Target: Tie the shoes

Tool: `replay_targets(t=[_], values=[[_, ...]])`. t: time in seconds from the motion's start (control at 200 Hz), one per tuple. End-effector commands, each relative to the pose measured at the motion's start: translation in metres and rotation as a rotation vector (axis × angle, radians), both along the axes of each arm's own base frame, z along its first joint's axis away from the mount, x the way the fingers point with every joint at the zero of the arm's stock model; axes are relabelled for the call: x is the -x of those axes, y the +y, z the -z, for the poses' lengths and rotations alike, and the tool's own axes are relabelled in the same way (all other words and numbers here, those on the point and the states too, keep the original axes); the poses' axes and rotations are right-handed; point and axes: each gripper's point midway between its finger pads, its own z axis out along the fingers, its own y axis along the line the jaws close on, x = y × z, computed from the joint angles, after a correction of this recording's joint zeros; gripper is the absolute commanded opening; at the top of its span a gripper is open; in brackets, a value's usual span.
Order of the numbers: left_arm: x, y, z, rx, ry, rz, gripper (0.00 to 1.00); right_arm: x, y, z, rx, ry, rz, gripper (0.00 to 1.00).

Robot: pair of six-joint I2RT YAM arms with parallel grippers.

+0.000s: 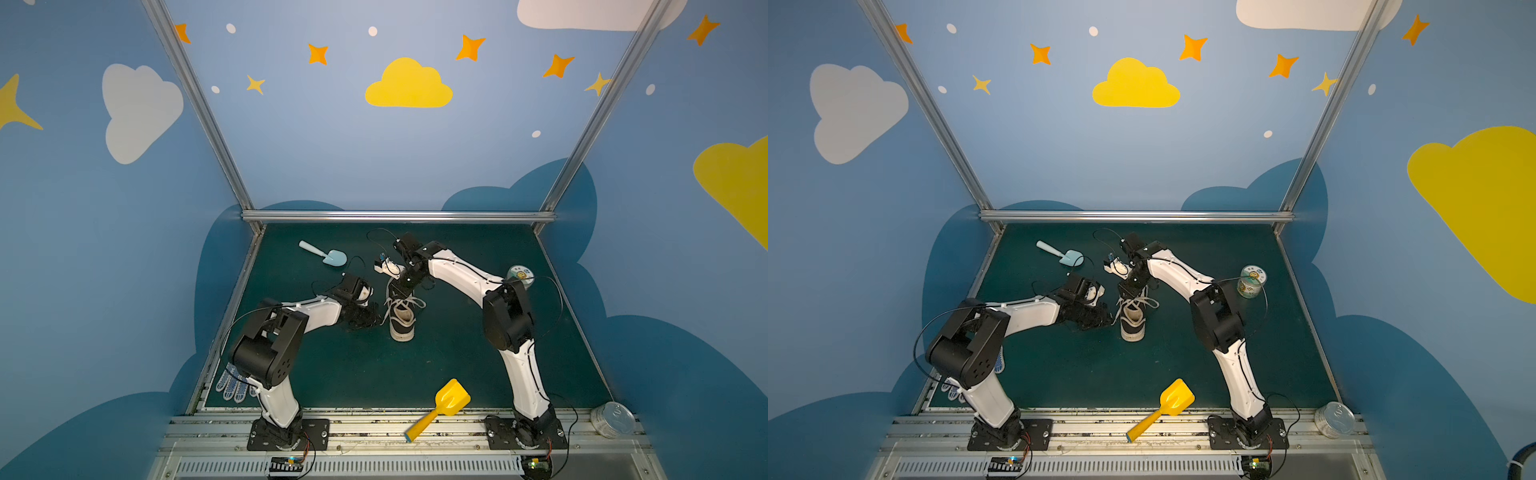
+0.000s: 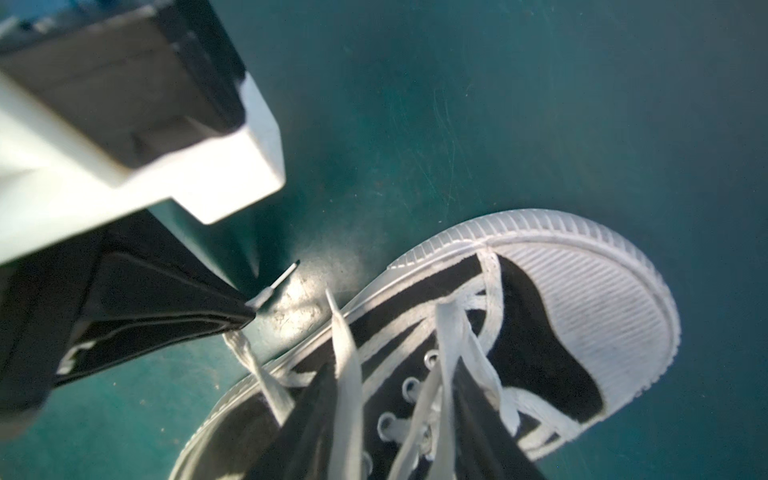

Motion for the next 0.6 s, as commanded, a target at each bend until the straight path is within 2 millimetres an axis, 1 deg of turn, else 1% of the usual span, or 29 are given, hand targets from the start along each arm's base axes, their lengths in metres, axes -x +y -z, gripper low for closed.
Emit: replay_targets(t=[0.0, 0.04, 0.125, 0.175, 0.3, 0.461, 0.481, 0.596], values=[[-0.001, 0.0018, -0.0101, 0.006, -0.018, -0.005, 0.06, 0.0, 0.0022, 0.0048, 0.002, 0.031, 0.009, 0.42], [-0.0003, 0.0013, -0.0101, 0.007, -0.017, -0.002, 0.06, -0.0003, 0.0021, 0.007, 0.005, 0.035, 0.012, 0.42], [-0.0016, 0.0021, -0.0112, 0.006, -0.02, -0.005, 0.06, -0.0024, 0.0004, 0.0109, 0.018, 0.031, 0.021, 0.46], [-0.0015, 0.0021, -0.0109, 0.005, -0.02, -0.004, 0.06, -0.0033, -0.0002, 0.0116, 0.018, 0.028, 0.024, 0.46], [-0.003, 0.002, -0.0119, 0.007, -0.022, -0.006, 0.06, -0.0033, 0.0004, 0.013, 0.012, 0.039, 0.025, 0.42], [-0.0056, 0.0036, -0.011, 0.014, -0.012, -0.018, 0.06, -0.002, 0.0013, 0.011, -0.013, 0.066, 0.025, 0.28], [-0.0062, 0.0044, -0.0104, 0.015, -0.011, -0.02, 0.06, -0.0017, 0.0015, 0.0104, -0.018, 0.08, 0.052, 0.26], [-0.0096, 0.0059, -0.0104, 0.021, -0.009, -0.024, 0.07, -0.0011, 0.0004, 0.0089, -0.031, 0.096, 0.065, 0.12]])
